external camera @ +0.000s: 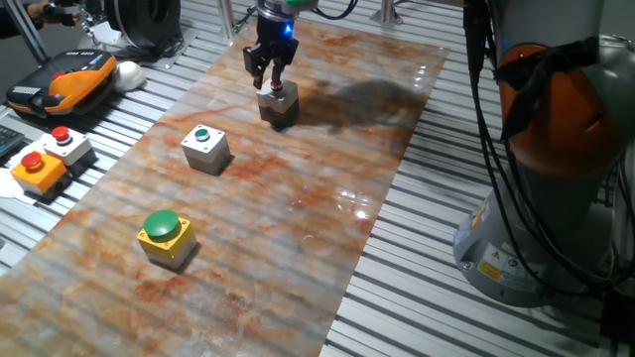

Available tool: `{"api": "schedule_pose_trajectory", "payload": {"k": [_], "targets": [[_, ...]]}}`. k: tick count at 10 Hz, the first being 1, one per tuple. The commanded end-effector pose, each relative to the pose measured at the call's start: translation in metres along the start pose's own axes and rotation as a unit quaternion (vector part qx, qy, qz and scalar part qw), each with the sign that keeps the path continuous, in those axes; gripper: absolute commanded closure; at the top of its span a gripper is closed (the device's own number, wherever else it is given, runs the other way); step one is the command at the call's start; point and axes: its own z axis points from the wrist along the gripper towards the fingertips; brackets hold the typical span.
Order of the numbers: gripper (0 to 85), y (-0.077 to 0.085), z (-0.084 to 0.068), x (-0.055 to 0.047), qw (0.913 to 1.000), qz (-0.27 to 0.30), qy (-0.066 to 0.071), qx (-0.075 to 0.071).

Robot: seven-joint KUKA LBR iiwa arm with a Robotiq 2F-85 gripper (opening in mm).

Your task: Press three buttons from left to right in sequence

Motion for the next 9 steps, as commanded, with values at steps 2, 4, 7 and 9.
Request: {"api": "schedule_pose_trajectory", "payload": {"k": [2, 4, 7, 9], "targets": [[34.0, -0.0003, 0.0012, 0.0004, 1.0, 0.0, 0.0, 0.0], [34.0, -0.0015, 0.0035, 0.0016, 1.0, -0.002, -0.001, -0.001], [34.0, -0.0035, 0.0077, 0.0035, 1.0, -0.004, -0.005, -0.001], [34.0, -0.0038, 0.0102, 0.0042, 1.0, -0.004, -0.005, -0.003]]}}
